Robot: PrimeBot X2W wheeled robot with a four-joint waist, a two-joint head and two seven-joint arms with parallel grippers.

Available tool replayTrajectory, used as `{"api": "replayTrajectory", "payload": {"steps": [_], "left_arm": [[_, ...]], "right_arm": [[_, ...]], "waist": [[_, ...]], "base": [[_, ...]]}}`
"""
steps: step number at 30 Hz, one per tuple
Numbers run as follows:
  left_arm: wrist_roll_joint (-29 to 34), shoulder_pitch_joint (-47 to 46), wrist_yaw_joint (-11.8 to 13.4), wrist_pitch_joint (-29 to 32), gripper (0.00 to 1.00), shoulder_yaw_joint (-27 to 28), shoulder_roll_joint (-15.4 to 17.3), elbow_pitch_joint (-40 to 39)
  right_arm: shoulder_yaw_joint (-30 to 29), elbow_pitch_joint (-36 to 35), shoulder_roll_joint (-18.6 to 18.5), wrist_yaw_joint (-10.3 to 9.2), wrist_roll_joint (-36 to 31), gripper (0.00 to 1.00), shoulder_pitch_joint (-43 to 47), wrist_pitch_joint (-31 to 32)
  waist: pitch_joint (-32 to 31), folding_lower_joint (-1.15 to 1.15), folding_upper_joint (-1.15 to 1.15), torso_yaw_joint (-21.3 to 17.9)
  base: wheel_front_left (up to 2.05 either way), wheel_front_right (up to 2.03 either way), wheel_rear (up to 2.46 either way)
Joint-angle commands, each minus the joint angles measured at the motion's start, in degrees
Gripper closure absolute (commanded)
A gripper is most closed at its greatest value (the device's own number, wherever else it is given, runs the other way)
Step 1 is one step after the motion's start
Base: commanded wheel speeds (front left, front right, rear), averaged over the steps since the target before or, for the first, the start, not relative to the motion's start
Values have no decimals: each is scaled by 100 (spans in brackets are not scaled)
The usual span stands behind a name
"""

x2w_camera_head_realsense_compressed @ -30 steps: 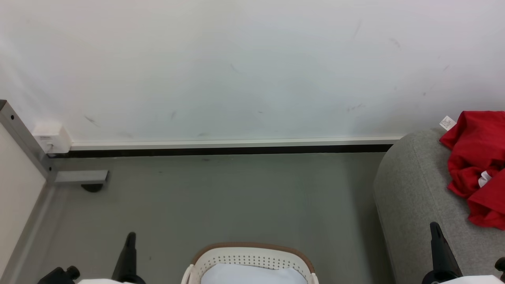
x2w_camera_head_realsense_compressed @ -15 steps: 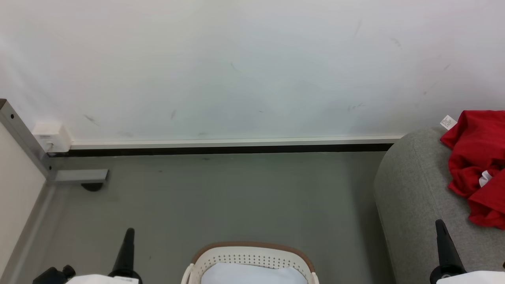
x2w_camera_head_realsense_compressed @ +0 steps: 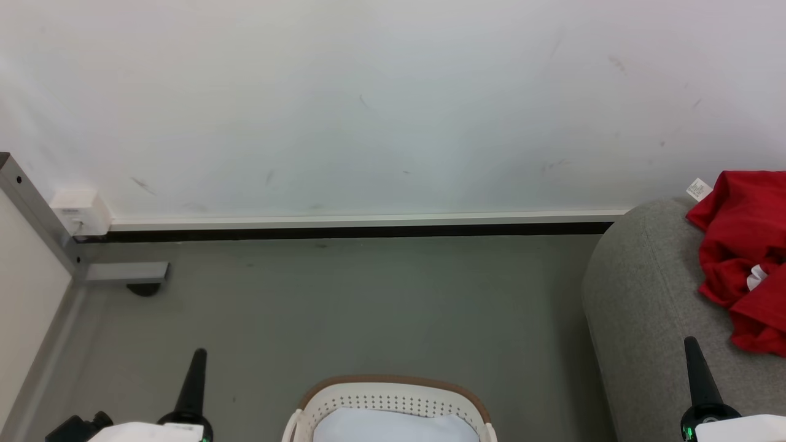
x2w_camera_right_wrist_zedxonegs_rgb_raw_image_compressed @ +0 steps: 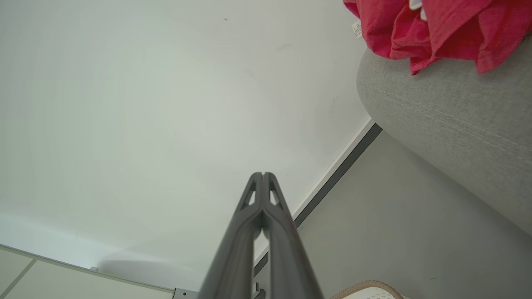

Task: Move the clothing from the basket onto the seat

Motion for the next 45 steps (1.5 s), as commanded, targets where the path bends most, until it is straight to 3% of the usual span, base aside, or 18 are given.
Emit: {"api": "replayTrajectory", "payload": {"steps": [1, 45], "left_arm": [[-131, -101, -36, 50, 100, 43, 3, -14], [-2032, -317, -164, 592, 100, 310, -62, 105]], "right_arm": [[-47, -26, -41, -6, 112, 100, -106, 37], [-401, 102, 25, -11, 2012, 100, -270, 598]], "waist": [[1, 0, 0, 1], [58, 0, 0, 20]], "base": [[0, 0, 0], [0, 0, 0]]}}
